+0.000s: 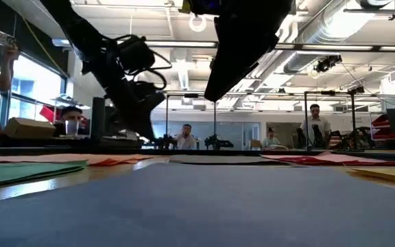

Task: Organize paper
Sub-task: Adjust the orange papers on the top left of the table

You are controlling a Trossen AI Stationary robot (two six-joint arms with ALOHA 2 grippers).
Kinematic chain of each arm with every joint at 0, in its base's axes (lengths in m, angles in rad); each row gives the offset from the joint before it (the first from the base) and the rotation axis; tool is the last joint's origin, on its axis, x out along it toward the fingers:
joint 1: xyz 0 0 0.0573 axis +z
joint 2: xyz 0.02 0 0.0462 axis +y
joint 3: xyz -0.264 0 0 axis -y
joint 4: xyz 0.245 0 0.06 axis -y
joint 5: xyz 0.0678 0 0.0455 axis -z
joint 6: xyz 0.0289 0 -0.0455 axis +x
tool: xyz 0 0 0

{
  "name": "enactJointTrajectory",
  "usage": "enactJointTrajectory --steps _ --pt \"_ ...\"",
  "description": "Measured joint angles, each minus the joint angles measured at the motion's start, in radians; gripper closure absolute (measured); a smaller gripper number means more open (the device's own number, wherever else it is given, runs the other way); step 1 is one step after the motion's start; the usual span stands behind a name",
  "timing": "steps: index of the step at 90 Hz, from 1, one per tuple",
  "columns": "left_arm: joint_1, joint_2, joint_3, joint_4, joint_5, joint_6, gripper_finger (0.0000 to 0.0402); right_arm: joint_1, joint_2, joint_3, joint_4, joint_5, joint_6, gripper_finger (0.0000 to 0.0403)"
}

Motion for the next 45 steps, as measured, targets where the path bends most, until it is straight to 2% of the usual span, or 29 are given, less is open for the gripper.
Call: enactJointTrajectory --steps 6,26,37,45 --pt "-0.024 0.038 0.001 0.025 -0.005 -0.012 0.0401 0.000 0.000 0.000 0.003 0.000 0.000 0.0227" --pt "-0.008 0.152 0.036 -0.056 -0.036 -0.047 0.0401 -0.001 0.000 0.000 0.015 0.003 0.000 0.0227" --pt "0.019 0.157 0.058 -0.124 -0.041 -0.017 0.0401 -0.001 0.000 0.000 0.022 0.003 0.000 0.0227" --pt "0.046 0.129 0.082 -0.222 -0.116 0.024 0.0401 -0.001 0.000 0.000 0.023 0.003 0.000 0.0227"
